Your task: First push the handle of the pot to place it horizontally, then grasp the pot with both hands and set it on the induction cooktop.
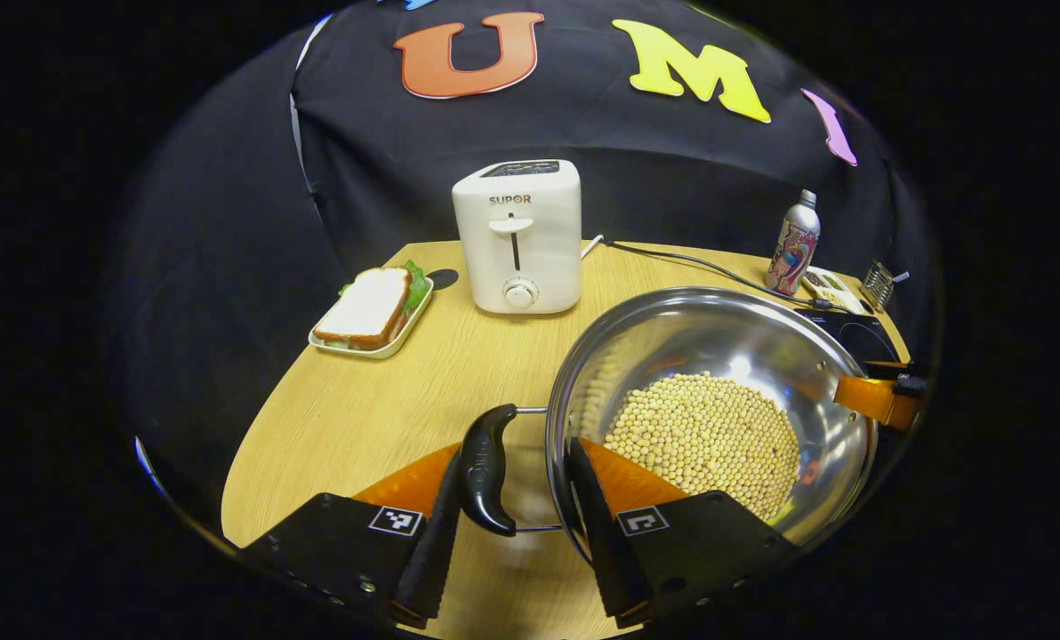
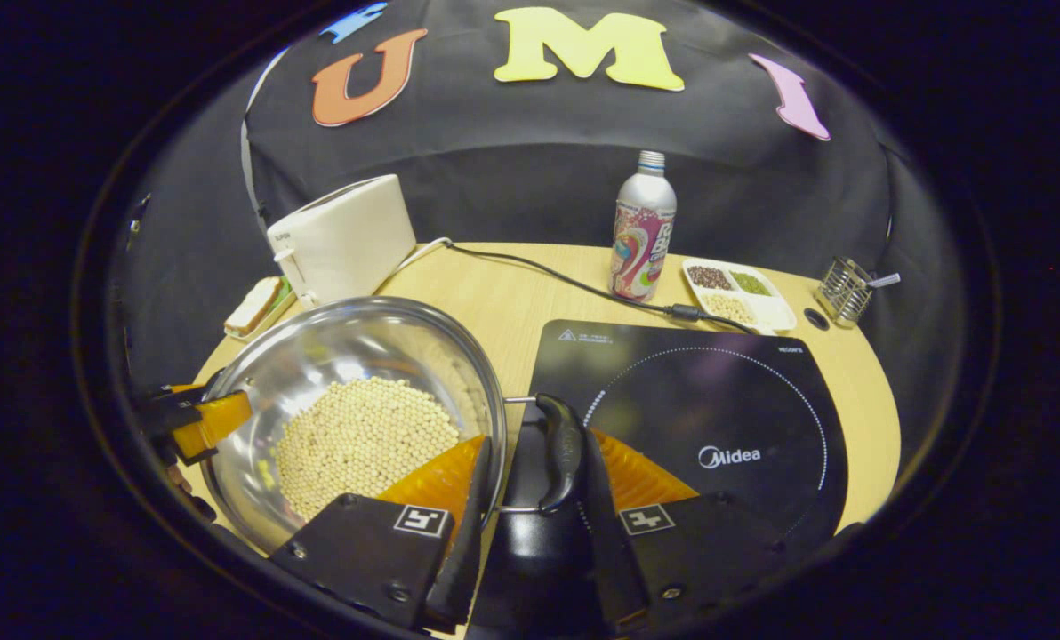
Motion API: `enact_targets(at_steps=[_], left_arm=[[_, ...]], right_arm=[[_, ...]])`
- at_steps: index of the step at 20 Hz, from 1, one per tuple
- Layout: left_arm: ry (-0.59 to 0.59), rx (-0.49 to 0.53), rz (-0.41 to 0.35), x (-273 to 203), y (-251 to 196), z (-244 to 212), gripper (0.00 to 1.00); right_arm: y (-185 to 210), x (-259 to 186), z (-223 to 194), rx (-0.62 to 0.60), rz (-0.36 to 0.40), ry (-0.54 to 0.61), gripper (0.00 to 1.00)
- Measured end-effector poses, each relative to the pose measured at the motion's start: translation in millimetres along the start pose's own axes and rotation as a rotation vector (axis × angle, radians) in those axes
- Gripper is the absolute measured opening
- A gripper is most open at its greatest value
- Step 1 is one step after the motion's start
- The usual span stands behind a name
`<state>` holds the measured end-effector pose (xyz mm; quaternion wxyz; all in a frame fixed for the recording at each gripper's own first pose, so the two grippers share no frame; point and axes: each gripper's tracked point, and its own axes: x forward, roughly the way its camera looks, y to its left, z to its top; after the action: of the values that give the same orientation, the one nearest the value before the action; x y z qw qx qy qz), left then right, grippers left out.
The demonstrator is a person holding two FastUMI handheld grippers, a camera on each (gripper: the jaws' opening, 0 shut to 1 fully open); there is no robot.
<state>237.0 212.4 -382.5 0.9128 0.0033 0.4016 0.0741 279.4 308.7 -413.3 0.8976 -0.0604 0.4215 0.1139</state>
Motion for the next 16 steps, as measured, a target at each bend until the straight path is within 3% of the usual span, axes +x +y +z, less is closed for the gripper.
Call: enact_targets(at_steps=[11,16], left_arm=[[-0.054,0.021,0.030,-80,-3,31,0.64],[-0.089,0.039,0.014,-107,-31,53,0.64]], right_arm=[[-9,-85,32,0.008,0.089,-0.063,0.53],[-41,-123,51,0.035,0.106,-0.096,0.53]])
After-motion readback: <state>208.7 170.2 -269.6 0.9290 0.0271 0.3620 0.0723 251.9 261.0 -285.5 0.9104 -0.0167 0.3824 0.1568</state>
